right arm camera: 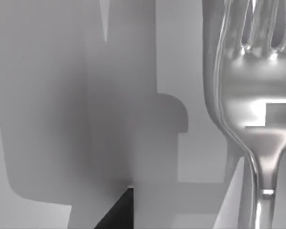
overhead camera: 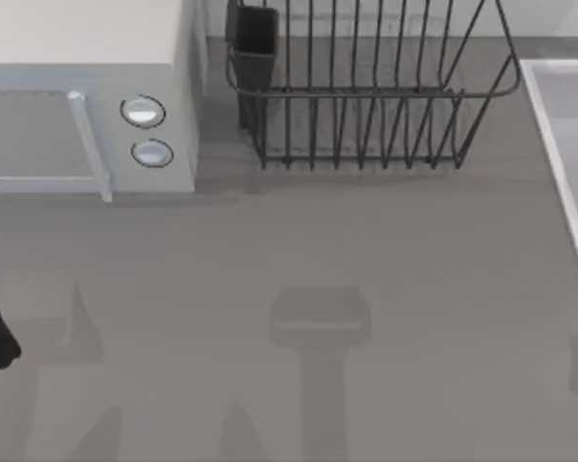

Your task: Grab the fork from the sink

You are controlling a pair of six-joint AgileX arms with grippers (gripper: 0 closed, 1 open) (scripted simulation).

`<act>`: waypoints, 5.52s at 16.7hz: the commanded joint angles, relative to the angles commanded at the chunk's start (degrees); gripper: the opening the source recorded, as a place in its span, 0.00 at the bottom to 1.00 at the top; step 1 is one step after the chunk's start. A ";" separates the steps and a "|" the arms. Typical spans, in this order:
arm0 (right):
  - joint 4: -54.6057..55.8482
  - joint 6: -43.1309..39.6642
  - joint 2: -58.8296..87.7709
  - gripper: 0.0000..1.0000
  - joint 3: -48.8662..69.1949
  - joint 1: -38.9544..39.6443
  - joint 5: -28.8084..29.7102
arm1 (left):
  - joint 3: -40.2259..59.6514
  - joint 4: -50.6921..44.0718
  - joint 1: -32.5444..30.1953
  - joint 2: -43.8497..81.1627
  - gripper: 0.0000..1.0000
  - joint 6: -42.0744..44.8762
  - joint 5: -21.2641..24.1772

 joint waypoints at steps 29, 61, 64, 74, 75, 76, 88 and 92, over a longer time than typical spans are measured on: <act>-4.23 0.69 -32.13 0.00 -25.04 0.20 -1.29 | 0.00 0.00 0.00 0.00 1.00 0.00 0.00; 15.79 45.70 -71.91 0.00 -87.26 45.87 -0.48 | 0.00 0.00 0.00 0.00 1.00 0.00 0.00; 24.94 45.88 -72.31 0.00 -97.24 46.09 -0.72 | 0.00 0.00 0.00 0.00 1.00 0.00 0.00; 35.42 46.19 -72.54 0.08 -107.95 46.47 -1.04 | 0.00 0.00 0.00 0.00 1.00 0.00 0.00; 35.42 46.19 -72.54 0.15 -107.95 46.47 -1.04 | 0.00 0.00 0.00 0.00 1.00 0.00 0.00; 35.42 46.19 -72.54 0.23 -107.95 46.47 -1.04 | 0.00 0.00 0.00 0.00 1.00 0.00 0.00; 35.42 46.19 -72.54 1.00 -107.95 46.47 -1.04 | 0.00 0.00 0.00 0.00 1.00 0.00 0.00; 35.42 46.19 -72.54 1.00 -107.95 46.47 -1.04 | 0.00 0.00 0.00 0.00 1.00 0.00 0.00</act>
